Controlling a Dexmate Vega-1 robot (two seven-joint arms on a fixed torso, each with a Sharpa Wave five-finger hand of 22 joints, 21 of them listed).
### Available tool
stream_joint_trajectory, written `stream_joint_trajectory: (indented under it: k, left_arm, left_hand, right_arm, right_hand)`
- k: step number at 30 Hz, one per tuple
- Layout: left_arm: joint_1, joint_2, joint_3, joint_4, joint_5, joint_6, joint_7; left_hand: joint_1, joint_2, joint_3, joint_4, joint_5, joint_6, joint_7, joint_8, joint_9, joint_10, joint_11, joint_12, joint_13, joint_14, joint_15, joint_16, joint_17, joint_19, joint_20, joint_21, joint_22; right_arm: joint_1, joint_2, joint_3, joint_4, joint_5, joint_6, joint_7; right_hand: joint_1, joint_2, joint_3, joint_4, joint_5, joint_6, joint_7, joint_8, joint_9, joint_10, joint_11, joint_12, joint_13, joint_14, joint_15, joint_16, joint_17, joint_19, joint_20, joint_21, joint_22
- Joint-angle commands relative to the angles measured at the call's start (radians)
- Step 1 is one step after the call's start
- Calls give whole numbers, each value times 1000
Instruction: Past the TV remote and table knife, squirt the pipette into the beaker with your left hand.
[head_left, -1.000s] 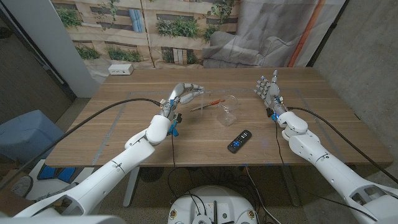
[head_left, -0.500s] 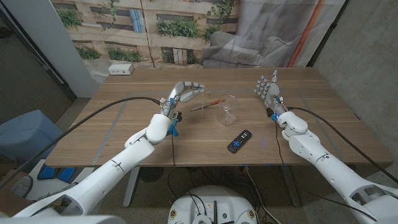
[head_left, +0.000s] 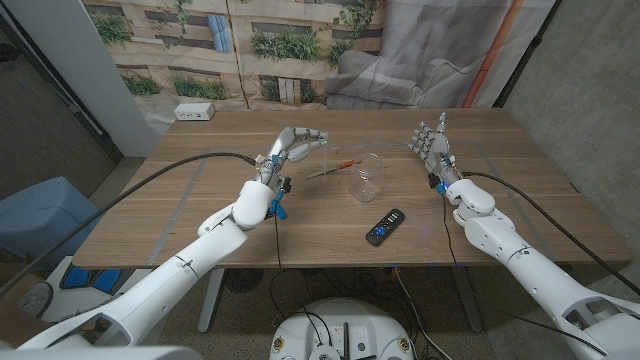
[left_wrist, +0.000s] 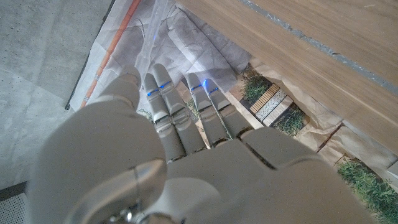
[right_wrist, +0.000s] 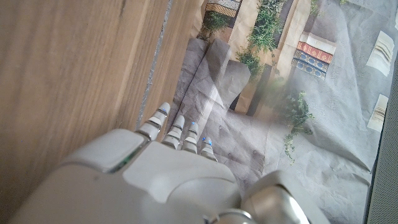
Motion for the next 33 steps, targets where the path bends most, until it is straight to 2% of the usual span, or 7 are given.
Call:
stream_joint_trajectory:
  k: [1,12,19,23,33]
  left_arm:
    - [9,35,-37,-32,7,-4,1]
    - [10,73,-69,-69,18,26,-11]
    - [7,111,-74,-75,95,7,7]
    - [17,132,-84,-81,141,4,31]
    - [65,200,-141,-108,153,20,23]
  left_hand:
    - [5,8,9,-3,5,-4,6,4,-1,4,-4,4,4,-4,-141,-2,2,-4,-41,1,4]
    - [18,20,23,-8,7,-7,6,4,0,0,-6,4,4,-6,-140,-3,1,-3,-42,2,4]
    - [23,26,30,-10,7,-12,8,2,0,-6,-6,3,4,-9,-138,-4,1,-3,-41,2,5]
    - [24,28,32,-10,7,-13,7,2,0,-6,-5,3,4,-11,-137,-4,1,-2,-41,3,5]
    - [25,28,36,-10,7,-14,7,3,1,-9,-5,3,4,-15,-134,-5,0,-2,-42,4,5]
  right_arm:
    - [0,0,0,1,0,0,0]
    - [0,0,0,0,0,1,0]
    - [0,0,0,1,0,1,0]
    - [0,0,0,0,0,0,0]
    - [0,0,0,-1,0,0,0]
  right_hand:
    - [0,58,-6,0,6,2,-10,6,3,-1,-4,5,3,-11,-78,2,5,3,0,4,5]
    - [0,58,-6,1,6,2,-10,6,3,0,-3,5,3,-9,-79,3,5,3,1,4,5]
    - [0,58,-6,0,6,3,-10,7,3,-7,-2,2,3,-11,-79,2,5,3,1,4,5]
    - [0,58,-6,1,6,3,-9,7,3,-3,-3,4,3,-10,-78,3,5,3,0,4,5]
    - [0,58,-7,0,6,3,-9,7,3,-1,-2,5,3,-9,-80,3,5,3,0,4,5]
